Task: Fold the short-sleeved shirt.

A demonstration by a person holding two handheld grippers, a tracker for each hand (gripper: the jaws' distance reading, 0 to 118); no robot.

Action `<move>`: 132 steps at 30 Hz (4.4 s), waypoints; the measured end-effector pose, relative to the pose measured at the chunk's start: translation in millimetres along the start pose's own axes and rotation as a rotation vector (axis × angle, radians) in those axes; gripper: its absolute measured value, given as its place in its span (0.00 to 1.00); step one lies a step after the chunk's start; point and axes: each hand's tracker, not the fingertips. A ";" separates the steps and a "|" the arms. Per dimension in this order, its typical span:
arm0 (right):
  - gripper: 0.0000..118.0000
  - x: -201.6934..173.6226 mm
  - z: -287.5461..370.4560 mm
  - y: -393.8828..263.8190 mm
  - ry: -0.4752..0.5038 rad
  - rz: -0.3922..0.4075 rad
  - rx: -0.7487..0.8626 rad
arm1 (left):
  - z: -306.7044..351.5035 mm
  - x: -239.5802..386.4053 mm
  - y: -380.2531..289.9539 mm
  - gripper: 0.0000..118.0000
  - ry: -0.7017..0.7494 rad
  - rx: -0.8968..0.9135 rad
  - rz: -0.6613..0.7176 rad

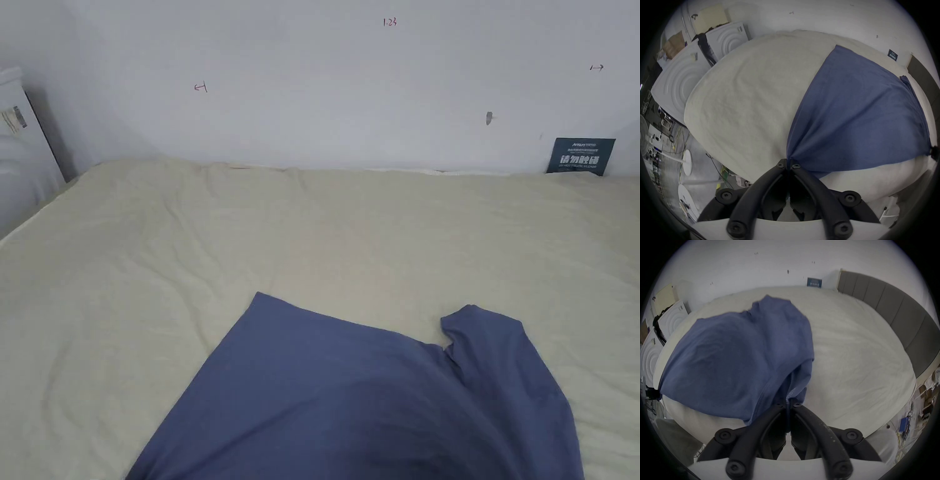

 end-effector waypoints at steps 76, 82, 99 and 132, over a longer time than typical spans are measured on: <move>0.05 6.3 8.0 224.0 -0.058 -0.040 0.465 | -129.4 212.4 347.9 0.03 -0.208 0.102 -0.213; 0.88 24.4 -51.0 231.2 -0.033 -0.049 0.246 | -74.7 186.9 344.2 0.03 -0.315 0.217 -0.117; 0.04 19.7 -139.6 212.7 -0.041 -0.005 -0.063 | 19.9 152.4 312.5 0.03 -0.344 0.306 -0.134; 0.04 -5.7 219.7 474.3 0.154 0.063 0.992 | 289.3 17.3 439.2 0.03 -0.213 0.946 0.142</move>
